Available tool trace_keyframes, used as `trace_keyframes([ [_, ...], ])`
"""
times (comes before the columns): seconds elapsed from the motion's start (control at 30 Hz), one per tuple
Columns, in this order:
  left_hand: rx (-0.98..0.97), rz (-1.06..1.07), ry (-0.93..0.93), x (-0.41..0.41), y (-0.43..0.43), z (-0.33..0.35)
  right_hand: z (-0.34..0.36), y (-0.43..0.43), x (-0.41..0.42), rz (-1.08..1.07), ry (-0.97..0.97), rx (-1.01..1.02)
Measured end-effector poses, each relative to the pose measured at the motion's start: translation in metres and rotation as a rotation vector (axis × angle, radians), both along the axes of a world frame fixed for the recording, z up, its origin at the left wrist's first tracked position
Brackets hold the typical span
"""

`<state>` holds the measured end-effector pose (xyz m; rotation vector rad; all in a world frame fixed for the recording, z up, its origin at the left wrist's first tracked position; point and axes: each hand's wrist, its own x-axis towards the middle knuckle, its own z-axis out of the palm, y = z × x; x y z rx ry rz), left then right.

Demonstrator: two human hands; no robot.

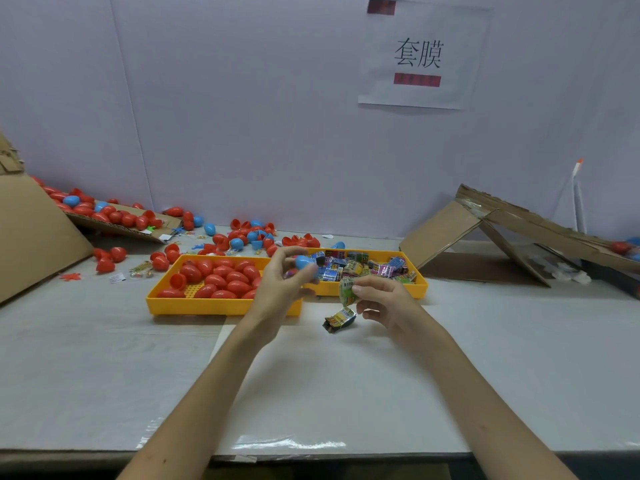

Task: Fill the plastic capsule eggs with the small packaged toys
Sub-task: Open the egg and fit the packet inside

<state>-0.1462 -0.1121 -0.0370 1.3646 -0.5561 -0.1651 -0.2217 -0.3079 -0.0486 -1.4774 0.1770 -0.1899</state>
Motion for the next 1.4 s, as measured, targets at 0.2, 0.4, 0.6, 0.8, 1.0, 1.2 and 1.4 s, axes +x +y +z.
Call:
trace_keyframes([
  [0.2,0.024,-0.092,0.068,0.001,-0.003,-0.006,0.004,-0.003,-0.001,-0.026,-0.027,0.068],
  [0.4,0.079,-0.079,-0.014,-0.001,-0.003,-0.007,0.006,-0.004,-0.001,-0.027,-0.053,0.143],
  [0.6,0.082,-0.044,-0.070,-0.002,-0.005,-0.007,0.005,-0.004,-0.001,0.006,-0.054,0.082],
  [0.8,0.132,0.027,-0.191,-0.001,-0.006,-0.010,0.004,-0.003,-0.002,0.022,-0.070,0.051],
  [1.0,0.105,0.032,-0.221,-0.001,-0.008,-0.012,0.004,-0.001,-0.002,0.029,-0.066,-0.002],
  [1.2,0.115,0.070,-0.215,0.000,-0.008,-0.013,0.004,0.001,-0.003,0.077,-0.059,-0.035],
  [1.4,0.255,0.023,-0.239,-0.001,-0.008,-0.014,0.001,0.002,-0.002,0.039,-0.076,-0.113],
])
